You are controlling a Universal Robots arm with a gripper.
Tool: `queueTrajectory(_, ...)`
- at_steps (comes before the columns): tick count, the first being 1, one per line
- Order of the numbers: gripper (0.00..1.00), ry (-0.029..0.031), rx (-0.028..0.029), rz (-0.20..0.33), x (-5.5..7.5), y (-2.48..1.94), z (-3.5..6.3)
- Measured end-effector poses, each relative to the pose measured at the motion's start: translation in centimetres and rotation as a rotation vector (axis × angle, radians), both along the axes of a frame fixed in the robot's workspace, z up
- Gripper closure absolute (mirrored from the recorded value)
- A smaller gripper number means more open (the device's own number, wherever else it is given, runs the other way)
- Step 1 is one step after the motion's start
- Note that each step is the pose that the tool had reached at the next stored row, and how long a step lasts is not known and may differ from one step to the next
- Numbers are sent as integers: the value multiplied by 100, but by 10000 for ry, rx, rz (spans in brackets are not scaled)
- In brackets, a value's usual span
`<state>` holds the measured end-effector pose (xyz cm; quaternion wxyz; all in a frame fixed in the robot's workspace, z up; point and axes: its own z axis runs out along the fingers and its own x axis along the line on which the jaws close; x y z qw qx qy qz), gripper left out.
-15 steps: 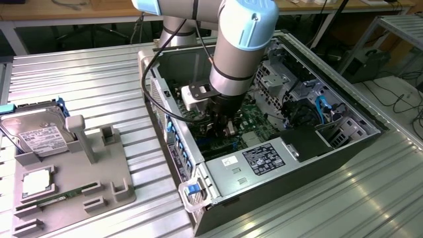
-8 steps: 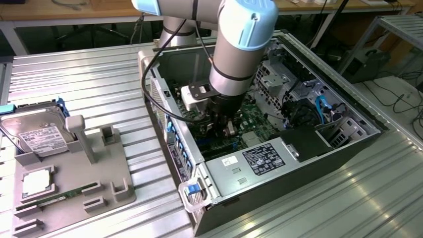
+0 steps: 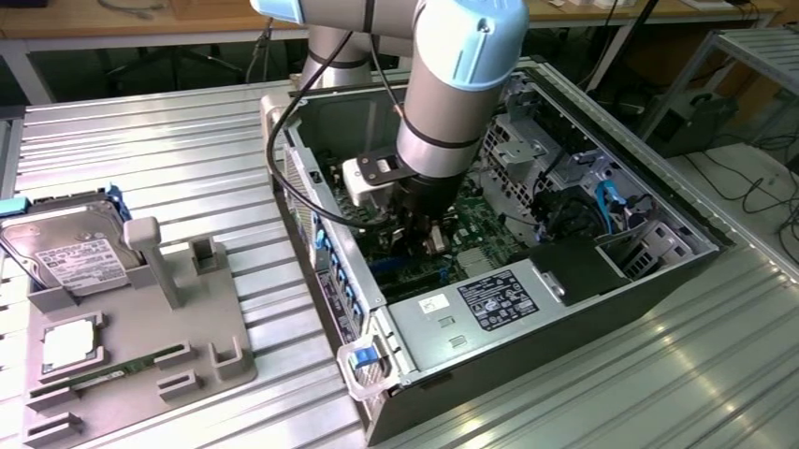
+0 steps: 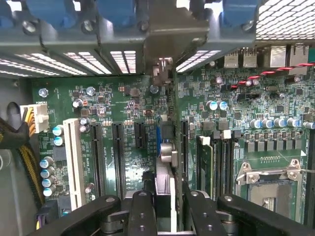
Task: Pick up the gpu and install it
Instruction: 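Insert the gpu into the slot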
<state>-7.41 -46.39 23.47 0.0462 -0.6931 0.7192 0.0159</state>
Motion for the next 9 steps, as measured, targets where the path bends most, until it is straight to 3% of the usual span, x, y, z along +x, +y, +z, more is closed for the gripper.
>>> queueTrajectory(9,72,-1,2,-1,0,0,44)
